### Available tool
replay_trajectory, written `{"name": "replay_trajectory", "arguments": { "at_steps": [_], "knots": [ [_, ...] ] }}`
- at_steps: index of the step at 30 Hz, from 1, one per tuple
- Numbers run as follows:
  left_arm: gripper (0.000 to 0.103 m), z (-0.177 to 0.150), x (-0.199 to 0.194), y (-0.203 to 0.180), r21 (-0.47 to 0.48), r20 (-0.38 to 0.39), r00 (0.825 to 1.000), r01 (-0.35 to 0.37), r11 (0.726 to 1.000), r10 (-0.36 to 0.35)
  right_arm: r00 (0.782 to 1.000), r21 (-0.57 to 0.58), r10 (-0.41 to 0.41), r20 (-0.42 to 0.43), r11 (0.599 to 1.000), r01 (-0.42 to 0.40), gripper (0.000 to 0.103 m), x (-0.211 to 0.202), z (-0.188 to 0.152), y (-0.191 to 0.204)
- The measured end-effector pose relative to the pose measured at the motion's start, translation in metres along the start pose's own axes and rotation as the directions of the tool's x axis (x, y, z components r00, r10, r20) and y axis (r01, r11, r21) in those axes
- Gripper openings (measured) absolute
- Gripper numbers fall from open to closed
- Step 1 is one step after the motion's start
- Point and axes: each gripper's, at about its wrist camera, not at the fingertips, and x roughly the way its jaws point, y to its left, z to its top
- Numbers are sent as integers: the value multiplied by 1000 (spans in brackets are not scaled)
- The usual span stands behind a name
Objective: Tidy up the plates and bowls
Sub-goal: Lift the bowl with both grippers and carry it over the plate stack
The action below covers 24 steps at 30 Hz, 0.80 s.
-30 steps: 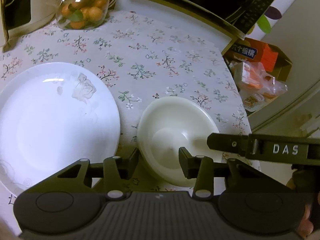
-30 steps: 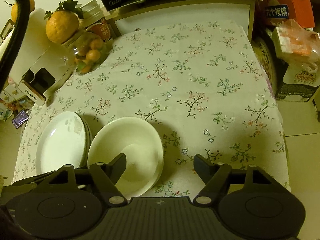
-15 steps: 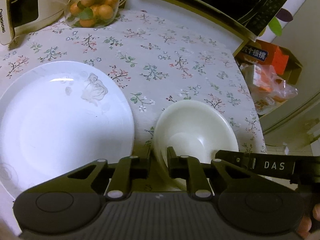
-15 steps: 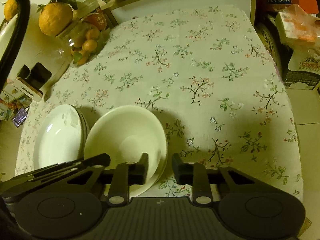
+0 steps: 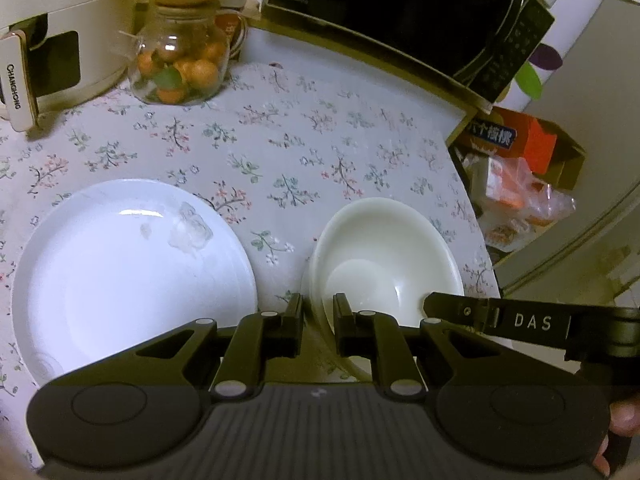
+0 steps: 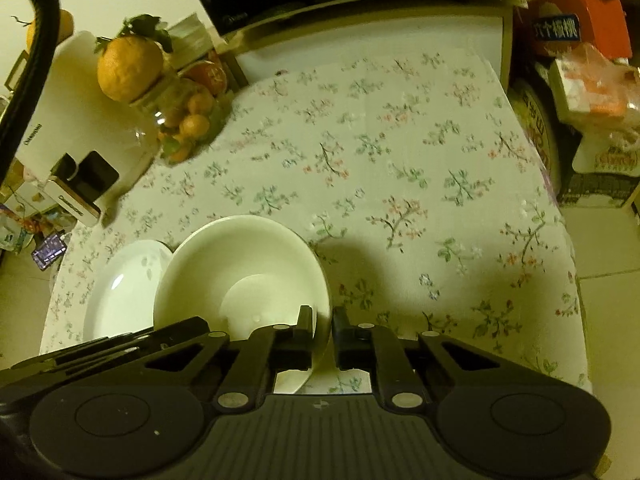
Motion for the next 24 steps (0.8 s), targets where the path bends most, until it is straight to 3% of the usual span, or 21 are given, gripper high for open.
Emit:
{"name": "replay_trajectory", "arguments": {
  "at_steps": [8, 18, 24],
  "knots": [
    [13, -1, 1, 2, -12, -22, 1000, 4, 1000, -4, 1000, 2, -9, -9, 1000, 9, 9, 4, -1, 0],
    [13, 7, -22, 7, -2, 71, 996, -46, 999, 46, 999, -32, 17, 42, 999, -16, 8, -8, 13, 23],
    [13, 11, -29, 20, -25, 81, 994, -73, 997, 75, 999, -66, 28, 42, 997, -25, 8, -3, 18, 44]
  ]
}}
